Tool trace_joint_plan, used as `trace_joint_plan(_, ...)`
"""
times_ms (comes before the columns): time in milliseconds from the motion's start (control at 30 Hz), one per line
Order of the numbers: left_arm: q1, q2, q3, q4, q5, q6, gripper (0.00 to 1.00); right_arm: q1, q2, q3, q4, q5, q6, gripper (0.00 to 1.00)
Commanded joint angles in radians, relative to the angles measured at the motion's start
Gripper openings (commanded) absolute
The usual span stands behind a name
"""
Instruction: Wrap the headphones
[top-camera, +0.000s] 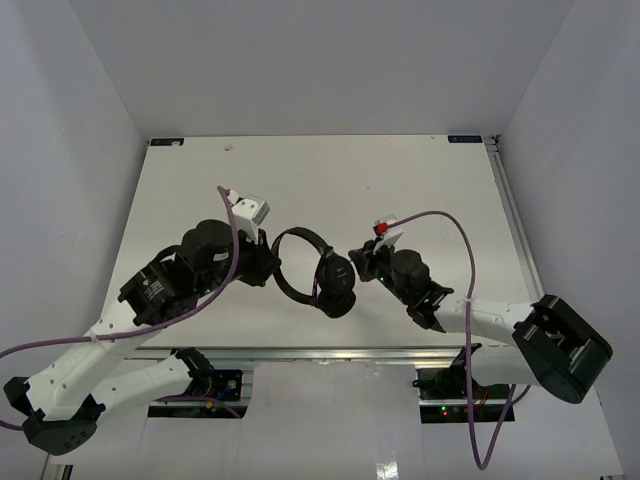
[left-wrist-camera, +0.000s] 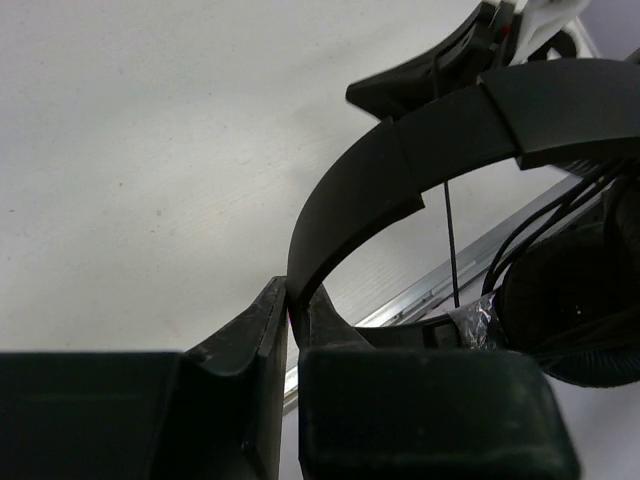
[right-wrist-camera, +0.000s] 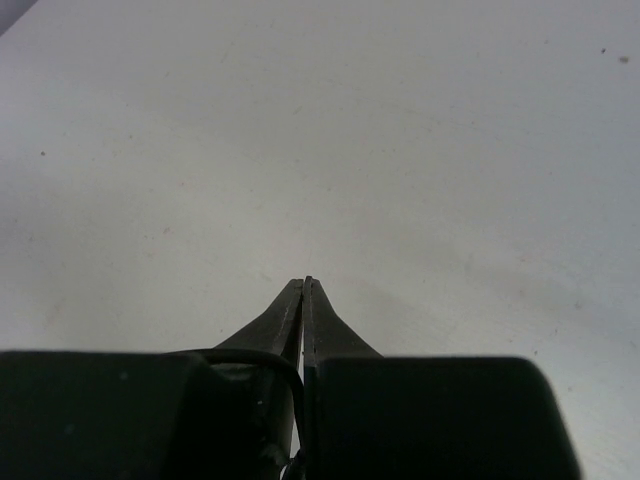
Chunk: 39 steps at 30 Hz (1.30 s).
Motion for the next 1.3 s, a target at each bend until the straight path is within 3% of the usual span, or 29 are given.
trace_joint_plan(0,0.001,0.011,-0.017,-0.023,0.028,0.060,0.00,-0.081,-0.081,0.168,-0.217,-0.080,-0.070,0.08)
trace_joint_plan(233,0.001,0.077,-0.042,-0.049,-0.070,0.085,0.00,-0.119,-0.115,0.354,-0.469,-0.165,-0.157,0.08)
trace_joint_plan(467,0.001,0.125,-0.074,0.006,-0.117,0.147,0.00,-0.127,-0.004,0.580,-0.725,-0.327,-0.246,0.08)
trace_joint_plan(767,-0.001,0.253,-0.067,0.012,-0.340,0.177,0.00,-0.127,0.079,0.776,-0.998,-0.350,-0.265,0.08)
trace_joint_plan(1033,-0.002,0.345,-0.037,0.024,-0.419,0.180,0.00,-0.127,0.117,0.891,-1.123,-0.436,-0.266,0.08)
trace_joint_plan(1267,-0.002,0.414,-0.017,0.019,-0.477,0.142,0.00,-0.120,0.132,0.906,-1.118,-0.541,-0.281,0.08)
